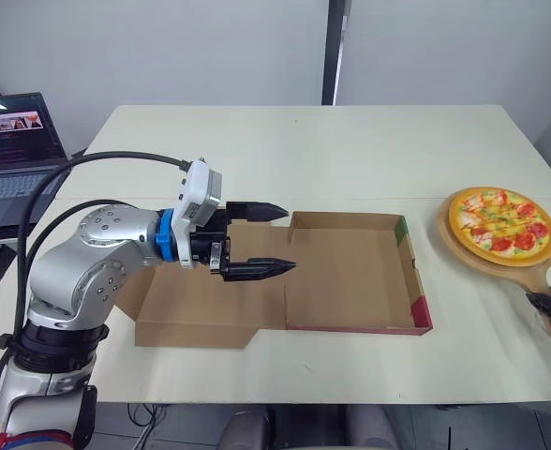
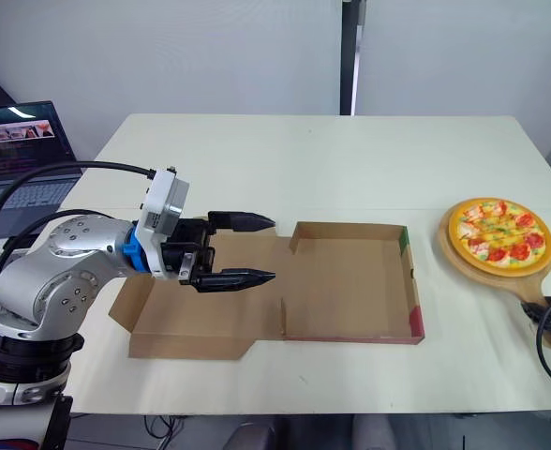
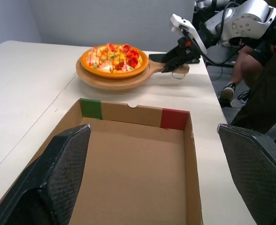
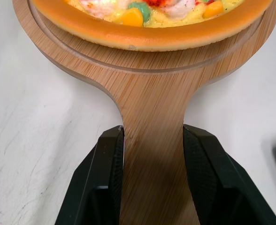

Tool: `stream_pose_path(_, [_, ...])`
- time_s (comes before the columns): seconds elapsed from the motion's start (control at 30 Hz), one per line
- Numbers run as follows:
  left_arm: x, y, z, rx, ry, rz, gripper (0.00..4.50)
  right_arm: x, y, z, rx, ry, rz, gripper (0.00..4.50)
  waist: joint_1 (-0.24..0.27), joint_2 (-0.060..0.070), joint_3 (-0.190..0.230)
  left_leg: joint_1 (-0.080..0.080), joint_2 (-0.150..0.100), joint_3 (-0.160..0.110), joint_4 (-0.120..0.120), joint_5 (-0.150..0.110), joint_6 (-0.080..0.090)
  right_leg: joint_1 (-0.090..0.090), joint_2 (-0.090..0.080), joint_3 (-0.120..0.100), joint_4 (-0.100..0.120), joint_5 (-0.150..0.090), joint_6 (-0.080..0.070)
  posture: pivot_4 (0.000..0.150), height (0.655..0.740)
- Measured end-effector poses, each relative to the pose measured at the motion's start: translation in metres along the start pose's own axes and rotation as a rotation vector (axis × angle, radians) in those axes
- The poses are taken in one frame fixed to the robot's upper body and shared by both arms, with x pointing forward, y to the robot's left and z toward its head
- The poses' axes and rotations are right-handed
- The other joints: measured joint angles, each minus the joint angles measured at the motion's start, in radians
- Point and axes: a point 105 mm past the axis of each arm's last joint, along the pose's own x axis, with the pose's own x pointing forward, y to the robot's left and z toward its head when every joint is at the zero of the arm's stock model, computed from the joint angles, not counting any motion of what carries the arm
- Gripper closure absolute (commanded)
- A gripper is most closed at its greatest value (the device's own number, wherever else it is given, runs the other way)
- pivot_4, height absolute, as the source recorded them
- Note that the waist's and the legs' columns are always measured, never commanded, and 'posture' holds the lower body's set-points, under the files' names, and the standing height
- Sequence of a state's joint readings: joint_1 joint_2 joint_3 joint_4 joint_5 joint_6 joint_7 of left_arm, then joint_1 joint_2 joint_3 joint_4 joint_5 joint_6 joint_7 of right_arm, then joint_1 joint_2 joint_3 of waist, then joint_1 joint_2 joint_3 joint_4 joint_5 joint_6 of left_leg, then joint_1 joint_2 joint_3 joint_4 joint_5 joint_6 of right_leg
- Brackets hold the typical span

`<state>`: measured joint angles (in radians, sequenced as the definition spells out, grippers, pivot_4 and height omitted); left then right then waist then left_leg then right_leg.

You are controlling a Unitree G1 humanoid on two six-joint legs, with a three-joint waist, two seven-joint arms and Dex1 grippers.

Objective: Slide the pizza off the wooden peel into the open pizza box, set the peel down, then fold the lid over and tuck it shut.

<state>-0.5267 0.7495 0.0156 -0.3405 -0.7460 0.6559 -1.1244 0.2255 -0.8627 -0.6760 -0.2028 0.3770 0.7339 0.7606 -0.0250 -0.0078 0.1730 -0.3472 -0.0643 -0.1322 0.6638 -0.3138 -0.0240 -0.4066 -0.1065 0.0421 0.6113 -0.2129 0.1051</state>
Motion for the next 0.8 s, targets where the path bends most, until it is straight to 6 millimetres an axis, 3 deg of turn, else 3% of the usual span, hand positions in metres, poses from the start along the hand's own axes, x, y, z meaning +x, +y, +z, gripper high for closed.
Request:
stream_pose_path(0.23, [-0.007, 0.001, -0.004, -0.022, 0.010, 0.031, 0.00, -0.001, 0.004, 0.018, -0.047, -0.026, 0.042, 2.93, -0.003, 0.001, 0.000, 0.000, 0.000, 0.000, 0.000, 0.000, 0.000, 0.000, 0.000, 0.000, 0.000, 0.000, 0.000, 0.150, 0.7400])
stream_pose_path(0.4, [-0.023, 0.003, -0.014, -0.076, 0.025, 0.108, 0.00, -0.004, 0.012, 0.045, -0.103, -0.058, 0.097, 2.93, -0.004, 0.001, 0.000, 0.000, 0.001, 0.000, -0.001, 0.000, 0.000, -0.001, 0.001, 0.000, 0.000, 0.000, 0.000, 0.150, 0.7400])
stream_pose_path(0.63, [-0.038, -0.005, -0.027, -0.114, 0.095, 0.112, 0.00, 0.001, 0.043, 0.073, -0.208, -0.088, 0.232, 2.93, -0.002, 0.001, 0.001, -0.001, 0.001, 0.000, 0.000, 0.000, 0.000, -0.001, 0.001, 0.000, 0.000, 0.000, 0.000, 0.150, 0.7400])
stream_pose_path(0.8, [-0.046, -0.014, -0.024, -0.129, 0.122, 0.098, 0.00, 0.005, 0.063, 0.089, -0.312, -0.115, 0.294, 2.93, -0.002, 0.001, 0.001, -0.002, 0.002, 0.000, -0.001, 0.000, 0.000, -0.003, 0.001, 0.000, 0.000, 0.000, 0.000, 0.150, 0.7400])
